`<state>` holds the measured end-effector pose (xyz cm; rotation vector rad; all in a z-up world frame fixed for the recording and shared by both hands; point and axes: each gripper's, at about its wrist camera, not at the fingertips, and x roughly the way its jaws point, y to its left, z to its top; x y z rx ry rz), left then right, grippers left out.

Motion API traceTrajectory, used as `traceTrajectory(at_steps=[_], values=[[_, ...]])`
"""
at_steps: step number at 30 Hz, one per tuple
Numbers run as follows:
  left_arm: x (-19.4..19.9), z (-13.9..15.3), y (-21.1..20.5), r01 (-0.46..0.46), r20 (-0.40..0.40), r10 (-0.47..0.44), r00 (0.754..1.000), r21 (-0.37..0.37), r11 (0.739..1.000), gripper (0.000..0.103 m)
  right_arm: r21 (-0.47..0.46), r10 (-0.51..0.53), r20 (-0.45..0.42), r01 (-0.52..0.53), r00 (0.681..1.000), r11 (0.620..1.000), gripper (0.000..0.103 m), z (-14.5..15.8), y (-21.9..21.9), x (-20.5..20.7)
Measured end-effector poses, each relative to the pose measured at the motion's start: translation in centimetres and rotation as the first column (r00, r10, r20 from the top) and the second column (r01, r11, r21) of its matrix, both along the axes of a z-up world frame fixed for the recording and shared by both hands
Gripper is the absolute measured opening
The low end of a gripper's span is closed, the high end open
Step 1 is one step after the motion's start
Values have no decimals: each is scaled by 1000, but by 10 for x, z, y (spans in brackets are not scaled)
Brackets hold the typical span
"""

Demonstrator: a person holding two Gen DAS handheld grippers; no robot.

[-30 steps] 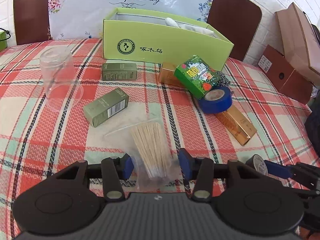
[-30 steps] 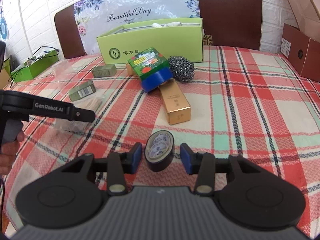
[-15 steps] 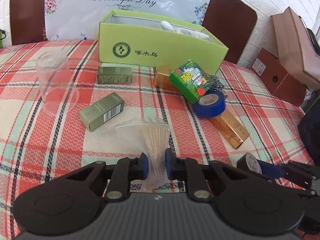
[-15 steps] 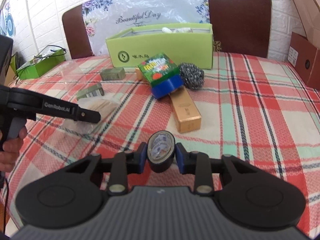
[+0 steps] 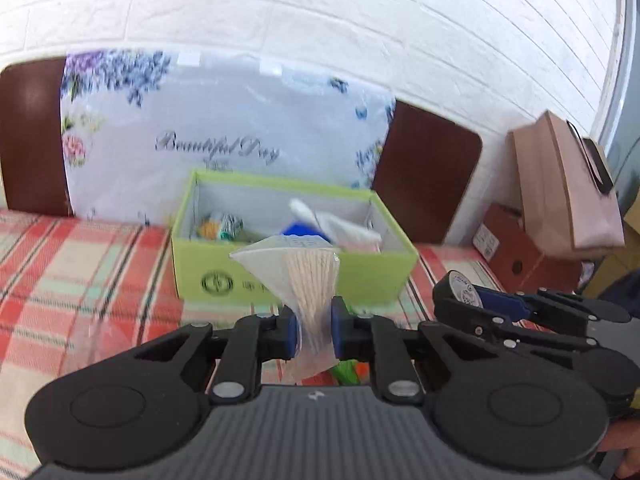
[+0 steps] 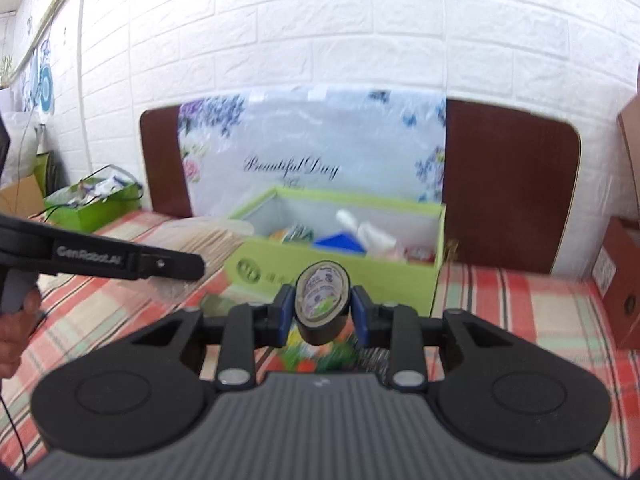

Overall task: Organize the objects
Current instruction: 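Lower the toothpick bag and black tape roll into the lime box, open both tools, then move both tools back from the lime box toward the remaining items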

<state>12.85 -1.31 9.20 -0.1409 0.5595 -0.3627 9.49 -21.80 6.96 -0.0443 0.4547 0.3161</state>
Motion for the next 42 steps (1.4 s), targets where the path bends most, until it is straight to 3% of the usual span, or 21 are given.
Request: traceTrajectory(at_steps=[8, 15, 23, 24, 25, 27, 28, 30, 34, 42], values=[[78, 11, -6, -50, -29, 49, 998, -21, 999, 16, 42, -93, 6, 92, 996, 995, 30, 6, -20, 99], [145, -5, -14, -102, -77, 100, 992, -21, 995, 16, 81, -124, -58, 128, 991, 988, 30, -22, -30, 173], [189, -30, -21, -123, -107, 121, 987, -14, 992, 16, 61, -105, -107, 112, 989, 992, 32, -54, -19, 219], [189, -33, -21, -138, -88, 135, 987, -22, 990, 23, 56, -95, -110, 102, 989, 993, 36, -57, -17, 222], [189, -35, -20, -152, -74, 150, 986, -20, 988, 48, 48, -90, -107, 95, 990, 994, 52, -60, -15, 223], [188, -38, -20, -174, -65, 174, 983, 1, 985, 83, 30, -70, -57, 72, 996, 997, 75, -63, -11, 217], [185, -39, -20, -180, -42, 180, 983, 8, 984, 83, 10, -71, -31, 71, 997, 997, 93, -64, -9, 214], [183, -39, -20, -178, -24, 179, 984, 34, 983, 83, -18, -54, -2, 54, 999, 998, 102, -64, -4, 208], [179, -37, -14, -188, -36, 189, 981, 40, 981, 84, -80, -32, -36, 29, 999, 996, 103, -66, 6, 204], [142, -14, -11, -202, 30, 200, 979, 101, 974, 88, -54, -77, -51, 74, 996, 996, 103, -41, 2, 176]])
